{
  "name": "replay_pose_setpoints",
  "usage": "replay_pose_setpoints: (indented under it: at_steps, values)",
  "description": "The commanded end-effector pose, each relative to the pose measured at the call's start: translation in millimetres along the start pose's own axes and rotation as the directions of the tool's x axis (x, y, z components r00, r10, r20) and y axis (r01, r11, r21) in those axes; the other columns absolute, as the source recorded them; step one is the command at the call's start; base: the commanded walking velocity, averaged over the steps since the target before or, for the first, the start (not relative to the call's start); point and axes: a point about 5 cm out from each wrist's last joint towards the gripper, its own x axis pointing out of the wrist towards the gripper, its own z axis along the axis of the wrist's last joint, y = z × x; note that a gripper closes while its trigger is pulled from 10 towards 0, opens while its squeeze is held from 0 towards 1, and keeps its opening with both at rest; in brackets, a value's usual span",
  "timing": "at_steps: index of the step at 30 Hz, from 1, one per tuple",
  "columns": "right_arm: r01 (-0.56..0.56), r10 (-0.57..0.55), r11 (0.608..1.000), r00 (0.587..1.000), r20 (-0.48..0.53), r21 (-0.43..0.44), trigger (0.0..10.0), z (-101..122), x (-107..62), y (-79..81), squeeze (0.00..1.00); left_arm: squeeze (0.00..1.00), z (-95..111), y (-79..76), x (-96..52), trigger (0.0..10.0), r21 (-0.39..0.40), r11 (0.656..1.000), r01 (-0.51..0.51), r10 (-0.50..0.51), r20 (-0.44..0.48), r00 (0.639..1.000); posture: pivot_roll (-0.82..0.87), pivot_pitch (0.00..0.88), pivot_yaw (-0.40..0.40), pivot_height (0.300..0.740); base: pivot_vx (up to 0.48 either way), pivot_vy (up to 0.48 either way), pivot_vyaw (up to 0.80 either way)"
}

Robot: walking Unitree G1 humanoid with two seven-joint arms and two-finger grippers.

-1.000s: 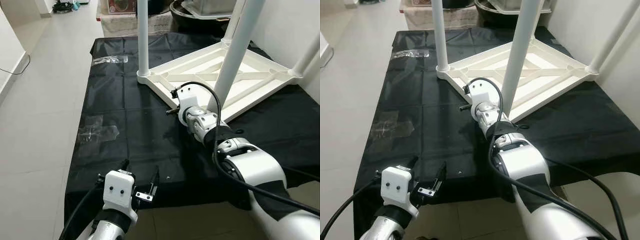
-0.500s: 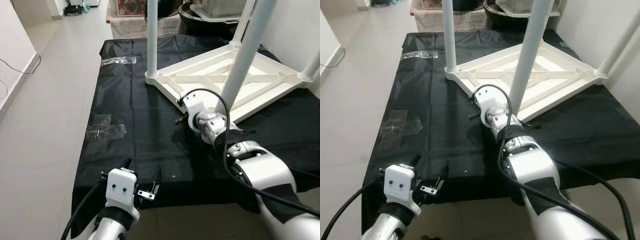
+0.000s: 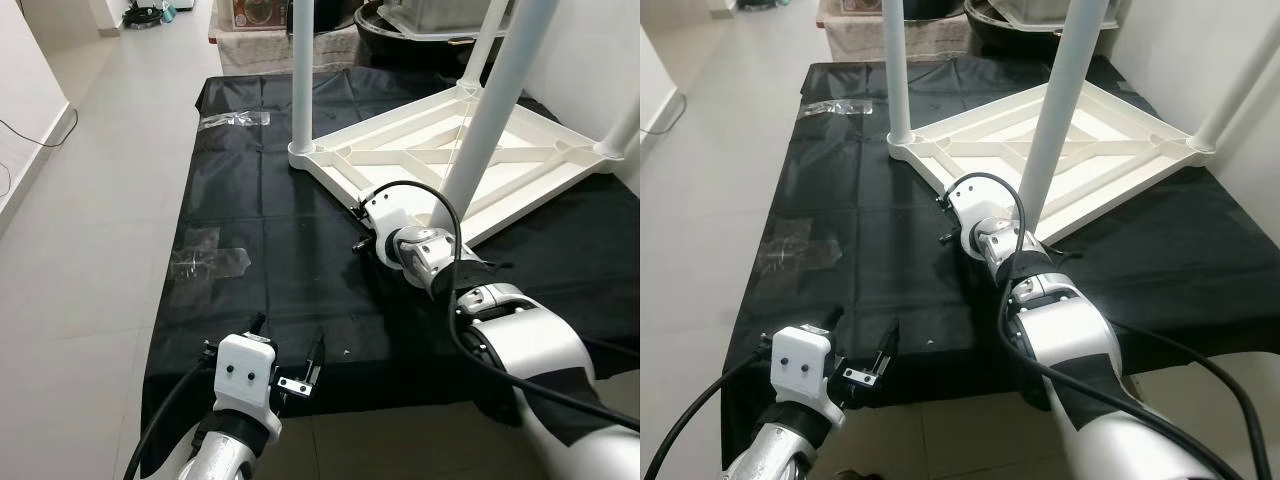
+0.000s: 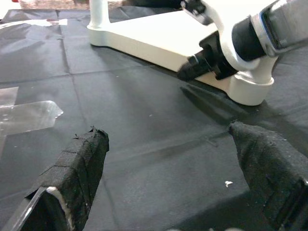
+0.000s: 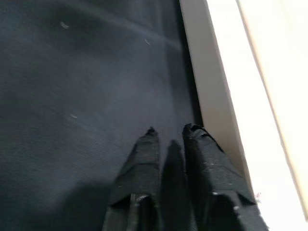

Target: Building children table

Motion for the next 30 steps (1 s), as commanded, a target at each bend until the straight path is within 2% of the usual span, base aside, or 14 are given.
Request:
replay_pose_setpoints:
  at_steps: [1, 3, 6, 8, 9, 10, 11, 13, 15, 16, 17, 25, 30]
  values:
    - [-0.024, 0.024, 1.0, 1.0, 0.012, -0.02, 10.0, 5, 0.2, 4.7, 0.0, 0.0, -4, -2.5, -0.7, 10.0, -0.018, 1.0, -0.004, 0.004, -0.012, 1.0, 0.05, 0.124, -0.029, 0.74, 0.0, 0.0, 0.0]
    - [-0.046, 0.049, 0.997, 0.998, 0.037, -0.063, 10.0, 13, 0.2, 10.0, 0.0, 0.0, -5, -3.0, -0.4, 10.0, -0.021, 1.0, -0.005, 0.005, -0.012, 1.0, 0.05, 0.12, -0.036, 0.74, 0.0, 0.0, 0.0]
    - [-0.077, 0.081, 0.996, 0.993, 0.081, -0.053, 10.0, 25, -1.5, 14.1, 0.0, 0.0, -5, -3.1, -0.2, 10.0, -0.021, 1.0, -0.007, 0.007, -0.013, 1.0, 0.05, 0.12, -0.036, 0.74, 0.0, 0.0, 0.0]
    - [-0.077, 0.081, 0.996, 0.993, 0.081, -0.053, 10.0, 25, -1.5, 14.1, 0.0, 0.0, -5, -3.1, -0.2, 10.0, -0.021, 1.0, -0.007, 0.007, -0.013, 1.0, 0.05, 0.12, -0.036, 0.74, 0.0, 0.0, 0.0]
    - [-0.109, 0.112, 0.993, 0.987, 0.117, -0.034, 10.0, 33, -3.0, 17.5, 1.0, 0.0, -5, -3.2, 0.0, 10.0, -0.021, 1.0, -0.008, 0.008, -0.013, 1.0, 0.05, 0.115, -0.041, 0.74, 0.0, 0.0, 0.0]
    - [-0.109, 0.112, 0.993, 0.987, 0.117, -0.034, 10.0, 33, -3.0, 17.5, 1.0, 0.0, -5, -3.2, 0.0, 10.0, -0.021, 1.0, -0.008, 0.008, -0.013, 1.0, 0.05, 0.115, -0.041, 0.74, 0.0, 0.0, 0.0]
    - [-0.108, 0.104, 0.994, 0.974, 0.199, 0.012, 10.0, 51, -6.2, 20.7, 1.0, 0.0, -5, -3.7, 0.1, 10.0, -0.024, 1.0, -0.008, 0.008, -0.013, 1.0, 0.05, 0.114, -0.042, 0.74, 0.0, 0.0, 0.0]
    - [-0.09, 0.08, 0.995, 0.971, 0.227, 0.032, 10.0, 56, -7.3, 20.6, 1.0, 0.0, -6, -3.8, 0.2, 10.0, -0.025, 1.0, -0.008, 0.008, -0.012, 1.0, 0.05, 0.114, -0.042, 0.74, 0.0, 0.0, 0.0]
    - [-0.007, 0.006, 1.0, 0.972, 0.234, 0.003, 10.0, 59, -8.0, 16.8, 1.0, 0.0, -6, -4.3, 0.0, 10.0, -0.026, 1.0, -0.007, 0.007, -0.013, 1.0, 0.05, 0.113, -0.044, 0.74, 0.0, 0.0, 0.0]
    - [-0.007, 0.006, 1.0, 0.972, 0.234, 0.003, 10.0, 59, -8.0, 16.8, 1.0, 0.0, -6, -4.3, 0.0, 10.0, -0.026, 1.0, -0.007, 0.007, -0.013, 1.0, 0.05, 0.113, -0.044, 0.74, 0.0, 0.0, 0.0]
    - [0.008, -0.003, 1.0, 0.976, 0.216, -0.024, 10.0, 56, -6.8, 17.6, 0.0, 0.0, -6, -5.0, -0.7, 10.0, -0.027, 1.0, -0.006, 0.005, -0.014, 1.0, 0.06, 0.113, -0.044, 0.74, 0.0, 0.0, 0.0]
    - [0.047, -0.035, 0.996, 0.99, 0.137, -0.082, 10.0, 39, 0.2, 25.5, 0.0, 0.0, -5, -7.6, -2.1, 10.0, -0.033, 0.999, -0.002, 0.001, -0.015, 1.0, 0.06, 0.126, -0.044, 0.74, 0.0, 0.0, 0.0]
    - [0.074, -0.068, 0.993, 0.995, 0.068, -0.09, 10.0, 20, 6.3, 31.5, 0.0, 0.0, 3, -18.7, -8.2, 10.0, -0.056, 0.998, 0.001, -0.001, -0.005, 1.0, 0.06, 0.2, -0.058, 0.74, 0.0, 0.0, 0.0]
